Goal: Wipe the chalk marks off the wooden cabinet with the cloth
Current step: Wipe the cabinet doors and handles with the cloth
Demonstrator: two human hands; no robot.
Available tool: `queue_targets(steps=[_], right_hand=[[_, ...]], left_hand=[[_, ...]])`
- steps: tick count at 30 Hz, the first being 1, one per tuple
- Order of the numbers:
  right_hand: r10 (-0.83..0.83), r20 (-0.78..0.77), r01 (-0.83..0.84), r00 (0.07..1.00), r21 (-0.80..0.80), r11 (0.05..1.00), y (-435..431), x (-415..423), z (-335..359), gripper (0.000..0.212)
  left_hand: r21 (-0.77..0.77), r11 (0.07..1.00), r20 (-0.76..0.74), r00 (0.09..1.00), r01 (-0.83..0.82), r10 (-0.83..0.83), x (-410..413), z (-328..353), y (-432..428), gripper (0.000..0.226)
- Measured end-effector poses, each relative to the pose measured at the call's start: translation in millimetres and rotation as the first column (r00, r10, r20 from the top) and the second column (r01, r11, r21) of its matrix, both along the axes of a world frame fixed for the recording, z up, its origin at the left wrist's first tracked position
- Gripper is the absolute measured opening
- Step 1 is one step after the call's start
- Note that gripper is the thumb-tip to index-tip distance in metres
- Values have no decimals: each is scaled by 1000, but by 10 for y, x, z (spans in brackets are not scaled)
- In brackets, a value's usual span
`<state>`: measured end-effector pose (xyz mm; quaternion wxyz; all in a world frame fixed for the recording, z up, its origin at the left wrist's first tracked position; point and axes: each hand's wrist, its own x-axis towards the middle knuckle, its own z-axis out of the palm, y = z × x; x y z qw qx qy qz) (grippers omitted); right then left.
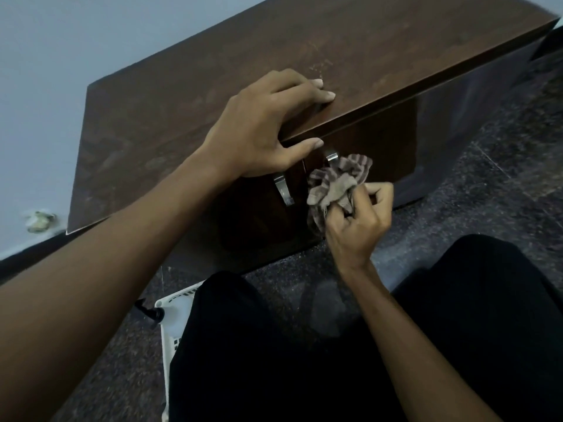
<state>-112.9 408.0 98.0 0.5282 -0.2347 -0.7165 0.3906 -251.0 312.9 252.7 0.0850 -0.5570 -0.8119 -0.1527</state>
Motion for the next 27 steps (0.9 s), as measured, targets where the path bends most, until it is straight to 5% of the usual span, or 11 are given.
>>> queue_targets(steps=[10, 12, 15, 17, 20, 27], right_hand=[[-22, 130, 1, 991, 156, 988, 27, 38, 168, 17], [4, 249, -36, 968, 122, 992, 49, 97, -111, 13], [97, 591, -68, 801, -71, 995, 78, 227, -639, 13], [150, 647, -54, 748, -165, 985, 64, 313, -820, 15], [190, 603, -85, 775, -199, 976, 6, 344, -775, 8], [198, 235, -172, 951, -129, 977, -305, 338, -339, 5]], left_hand=[[-12, 1000, -4, 1000, -1, 1, 28, 2, 23, 56], [-7, 1000, -5, 1000, -3, 3, 30, 8, 29, 56], [-14, 1000, -17, 1000, -4, 4, 30, 9, 17, 56], [-26, 1000, -20, 1000, -4, 3, 29, 13, 14, 56], [-24, 1000, -24, 1000, -8, 8, 37, 20, 5, 56], [-27, 999, -111, 993, -35, 32, 116, 31, -21, 56]])
